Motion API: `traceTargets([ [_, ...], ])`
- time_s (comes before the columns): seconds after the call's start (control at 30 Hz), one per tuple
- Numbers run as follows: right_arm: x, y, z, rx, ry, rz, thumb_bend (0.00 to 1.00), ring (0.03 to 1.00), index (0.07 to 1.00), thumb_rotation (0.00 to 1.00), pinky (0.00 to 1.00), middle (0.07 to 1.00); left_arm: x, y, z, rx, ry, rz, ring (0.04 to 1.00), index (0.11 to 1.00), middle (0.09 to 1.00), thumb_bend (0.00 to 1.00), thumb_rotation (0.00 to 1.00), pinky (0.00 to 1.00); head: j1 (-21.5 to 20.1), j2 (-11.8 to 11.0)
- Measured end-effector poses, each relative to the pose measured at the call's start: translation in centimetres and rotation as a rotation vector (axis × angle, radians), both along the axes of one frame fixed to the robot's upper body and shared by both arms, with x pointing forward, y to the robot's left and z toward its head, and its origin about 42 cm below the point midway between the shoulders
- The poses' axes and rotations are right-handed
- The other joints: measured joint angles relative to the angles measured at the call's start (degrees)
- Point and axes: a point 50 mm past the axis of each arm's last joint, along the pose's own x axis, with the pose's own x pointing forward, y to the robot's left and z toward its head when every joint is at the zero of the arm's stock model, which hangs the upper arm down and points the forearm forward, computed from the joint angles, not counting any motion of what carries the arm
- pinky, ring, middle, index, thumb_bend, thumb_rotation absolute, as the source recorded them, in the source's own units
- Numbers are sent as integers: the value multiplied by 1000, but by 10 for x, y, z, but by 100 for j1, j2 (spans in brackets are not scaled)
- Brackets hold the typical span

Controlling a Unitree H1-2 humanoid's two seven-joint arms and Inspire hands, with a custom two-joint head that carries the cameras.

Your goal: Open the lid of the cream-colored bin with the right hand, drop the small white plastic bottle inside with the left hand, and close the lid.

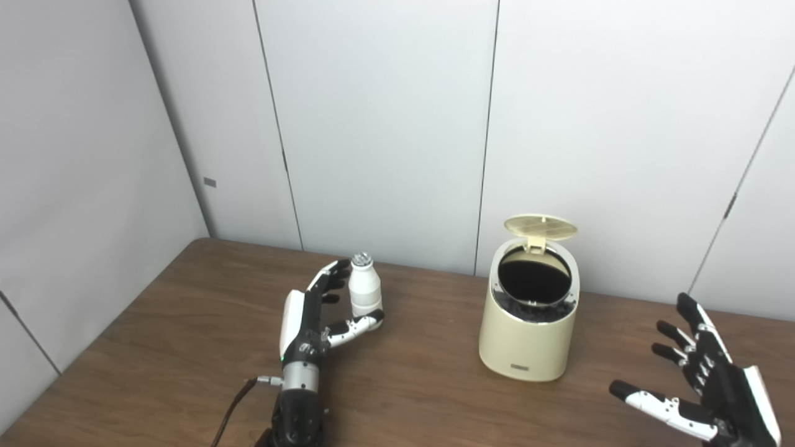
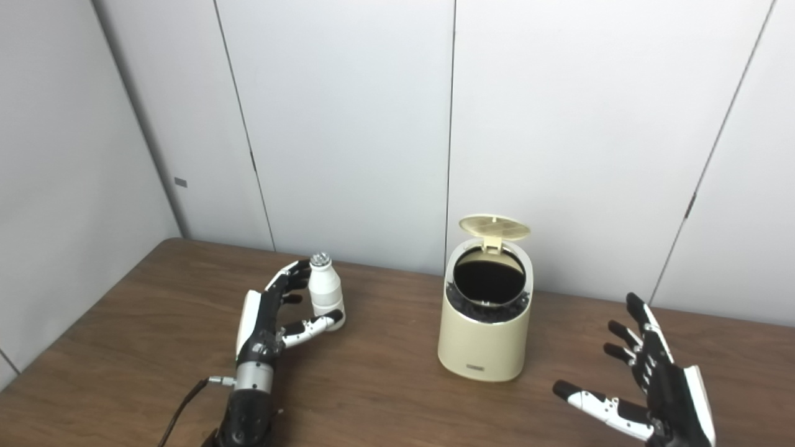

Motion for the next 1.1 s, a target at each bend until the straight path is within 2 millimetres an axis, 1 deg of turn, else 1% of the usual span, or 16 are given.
traceTargets([
  [0.07, 0, 0, 0, 0, 1, 0, 743, 863, 945, 3, 768, 964, 2, 0, 0, -1, 0, -1, 764, 828, 793, 760, 95, 699, 0, 0],
  [0.33, 0, 1, -1, -3, 6, 10, 744, 864, 949, 0, 779, 966, 4, -1, 1, -9, -28, 5, 760, 824, 788, 750, 79, 663, -44, 26],
  [0.47, -1, 1, -2, -5, 10, 12, 750, 856, 943, 8, 773, 960, 6, -2, 1, -25, -28, 7, 750, 825, 787, 736, 50, 630, -62, 44],
  [0.53, -1, 1, -2, -6, 10, 12, 749, 854, 941, 10, 771, 958, 7, -2, 1, -28, -29, 6, 723, 809, 774, 732, 12, 606, -62, 62],
  [0.6, -1, 1, -3, -6, 10, 12, 747, 856, 942, 18, 771, 961, 8, -3, 1, -31, -30, 5, 648, 762, 734, 717, 3, 546, -70, 62],
  [0.63, -1, 1, -3, -6, 10, 12, 749, 855, 942, 22, 770, 960, 8, -3, 1, -35, -33, 6, 588, 716, 686, 710, 1, 497, -70, 62],
  [0.67, -1, 1, -3, -6, 10, 12, 747, 855, 942, 19, 770, 960, 9, -3, 0, -40, -38, 8, 540, 675, 592, 628, 0, 462, -70, 62],
  [0.7, -1, 1, -3, -6, 10, 12, 745, 854, 942, 11, 770, 959, 10, -4, 1, -43, -43, 9, 479, 613, 547, 564, 0, 430, -70, 62],
  [0.73, -1, 1, -2, -6, 10, 12, 745, 853, 941, 4, 769, 958, 10, -4, 1, -44, -48, 7, 440, 572, 518, 525, 0, 406, -79, 62],
  [0.8, -1, 1, -3, -5, 10, 12, 742, 858, 941, 0, 783, 960, 12, -5, 1, -40, -53, 7, 424, 546, 492, 506, 0, 381, -88, 62],
  [0.9, -1, 1, -3, -4, 10, 13, 738, 859, 943, 0, 784, 963, 15, -7, 1, -27, -57, 11, 437, 509, 485, 503, 0, 371, -79, 70],
  [1.03, -1, 1, -3, -5, 10, 13, 736, 860, 943, 4, 780, 962, 18, -9, 0, -13, -62, -7, 440, 498, 482, 503, 0, 369, -88, 79],
  [1.1, -1, 1, -2, -5, 10, 13, 737, 859, 943, 2, 779, 962, 19, -10, 0, -11, -68, -14, 450, 495, 482, 485, 0, 369, -88, 79],
])
